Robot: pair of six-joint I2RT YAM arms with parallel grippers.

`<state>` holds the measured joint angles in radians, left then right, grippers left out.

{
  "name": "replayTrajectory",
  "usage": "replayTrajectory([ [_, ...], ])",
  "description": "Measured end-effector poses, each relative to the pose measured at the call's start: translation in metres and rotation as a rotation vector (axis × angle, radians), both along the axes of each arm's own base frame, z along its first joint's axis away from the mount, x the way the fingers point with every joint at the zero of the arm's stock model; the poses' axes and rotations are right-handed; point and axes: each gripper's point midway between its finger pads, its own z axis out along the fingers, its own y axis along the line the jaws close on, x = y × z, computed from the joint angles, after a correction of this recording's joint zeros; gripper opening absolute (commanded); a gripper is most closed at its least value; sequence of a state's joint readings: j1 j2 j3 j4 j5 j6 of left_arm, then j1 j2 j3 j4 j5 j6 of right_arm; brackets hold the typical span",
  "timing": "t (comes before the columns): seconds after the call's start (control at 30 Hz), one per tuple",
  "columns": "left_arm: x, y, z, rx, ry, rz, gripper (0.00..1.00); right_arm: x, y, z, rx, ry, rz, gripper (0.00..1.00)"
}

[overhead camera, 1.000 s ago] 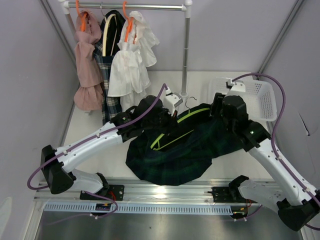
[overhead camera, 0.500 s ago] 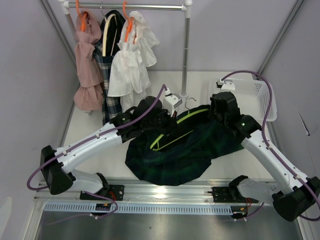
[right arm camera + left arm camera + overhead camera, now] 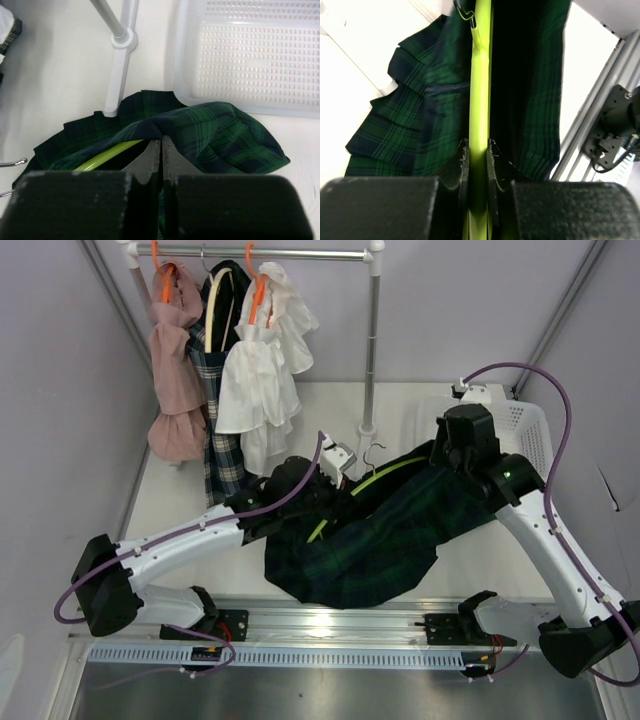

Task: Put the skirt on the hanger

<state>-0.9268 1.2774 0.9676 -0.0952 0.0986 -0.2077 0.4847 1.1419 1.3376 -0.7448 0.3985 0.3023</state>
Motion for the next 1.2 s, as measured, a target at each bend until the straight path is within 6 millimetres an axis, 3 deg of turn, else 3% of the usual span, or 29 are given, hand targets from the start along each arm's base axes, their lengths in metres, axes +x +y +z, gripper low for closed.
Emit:
replayTrajectory([
  [0.17,0.0,-0.001,-0.003,-0.029,-0.021,0.015,0.0,0.0,-0.022,-0.01,0.016,0.055,-0.042,0.0],
  [0.37,-0.005,0.005,0.023,-0.088,-0.064,0.017,0.0,0.001,-0.034,-0.014,0.049,0.084,-0.054,0.0],
  [0.8,-0.011,0.019,0.054,-0.031,-0.089,0.002,0.0,0.007,-0.02,-0.021,0.099,0.113,0.0,0.01],
  [0.9,-0.011,0.02,0.074,-0.002,-0.108,-0.02,0.0,0.008,-0.017,-0.013,0.115,0.102,0.007,0.0],
  [1.0,-0.011,0.017,0.085,0.022,-0.124,-0.043,0.0,0.014,-0.016,0.011,0.126,0.058,0.008,0.0],
  [1.1,-0.015,0.01,0.084,0.052,-0.126,-0.082,0.0,0.019,-0.012,0.031,0.14,0.015,0.017,0.0],
  [1.2,-0.025,0.003,0.078,0.086,-0.121,-0.138,0.0,0.018,-0.011,0.033,0.142,0.014,0.02,0.0],
])
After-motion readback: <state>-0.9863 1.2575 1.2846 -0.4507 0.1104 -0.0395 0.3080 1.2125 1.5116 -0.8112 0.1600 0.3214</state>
